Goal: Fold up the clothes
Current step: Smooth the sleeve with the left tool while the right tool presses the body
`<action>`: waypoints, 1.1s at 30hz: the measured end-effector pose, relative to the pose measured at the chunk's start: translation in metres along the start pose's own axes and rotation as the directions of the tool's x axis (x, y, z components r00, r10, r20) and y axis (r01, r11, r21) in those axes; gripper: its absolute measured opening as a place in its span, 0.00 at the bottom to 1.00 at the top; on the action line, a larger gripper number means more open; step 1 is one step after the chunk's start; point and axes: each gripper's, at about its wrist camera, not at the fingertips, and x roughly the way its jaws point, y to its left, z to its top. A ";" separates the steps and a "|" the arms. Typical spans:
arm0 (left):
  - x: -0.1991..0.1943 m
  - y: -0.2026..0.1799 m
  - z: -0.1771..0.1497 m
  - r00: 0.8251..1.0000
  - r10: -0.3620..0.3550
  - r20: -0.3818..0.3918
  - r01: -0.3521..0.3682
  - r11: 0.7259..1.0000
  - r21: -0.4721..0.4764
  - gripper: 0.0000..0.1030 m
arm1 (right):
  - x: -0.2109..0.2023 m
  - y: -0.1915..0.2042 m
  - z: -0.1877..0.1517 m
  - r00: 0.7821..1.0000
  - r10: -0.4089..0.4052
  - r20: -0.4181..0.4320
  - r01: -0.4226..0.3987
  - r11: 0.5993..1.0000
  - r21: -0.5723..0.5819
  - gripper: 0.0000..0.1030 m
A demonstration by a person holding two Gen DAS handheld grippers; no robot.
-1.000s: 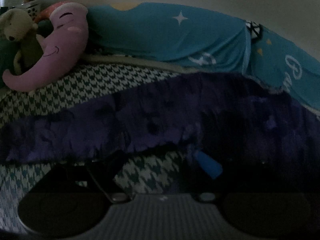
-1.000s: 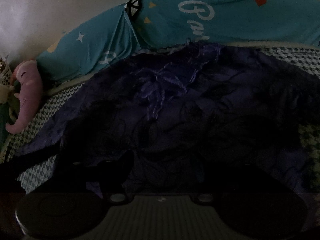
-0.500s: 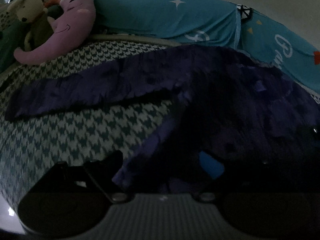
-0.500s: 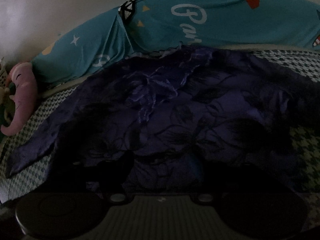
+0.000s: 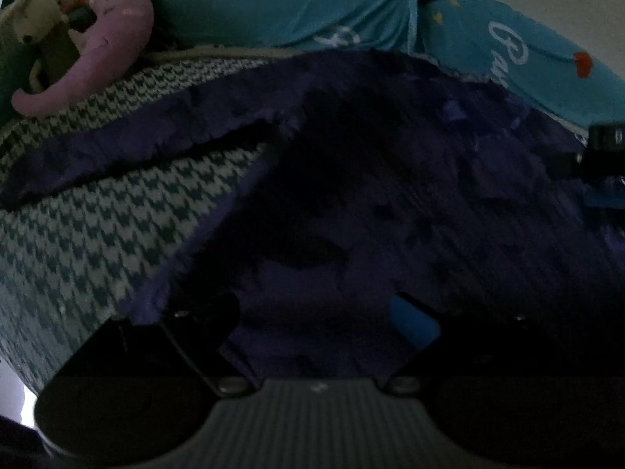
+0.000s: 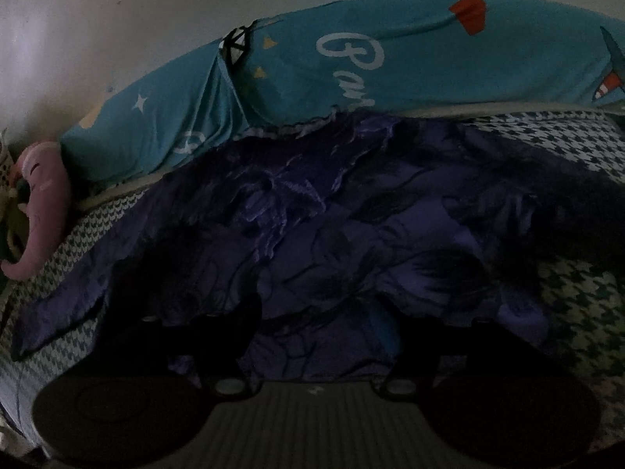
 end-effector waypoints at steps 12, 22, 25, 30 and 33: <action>0.004 -0.013 -0.018 0.998 0.064 -0.026 -0.062 0.997 0.053 0.99 | -0.007 -0.005 0.001 1.000 0.017 0.005 -0.017 1.000 0.010 0.60; -0.001 -0.014 -0.019 0.995 0.075 -0.062 -0.073 0.997 0.026 1.00 | -0.017 -0.013 0.002 0.999 0.027 0.017 -0.027 0.999 0.019 0.60; -0.004 -0.018 -0.021 0.994 0.079 -0.074 -0.077 0.997 0.027 1.00 | -0.019 -0.017 0.004 0.999 0.035 0.022 -0.036 0.999 0.027 0.60; -0.014 -0.019 -0.022 0.995 0.052 -0.085 -0.053 0.999 -0.006 1.00 | -0.021 -0.021 0.006 0.999 0.038 0.022 -0.039 0.999 0.034 0.61; -0.020 -0.022 -0.022 0.996 0.024 -0.085 -0.026 0.999 -0.022 1.00 | -0.022 -0.022 0.006 0.999 0.040 0.020 -0.040 0.999 0.031 0.61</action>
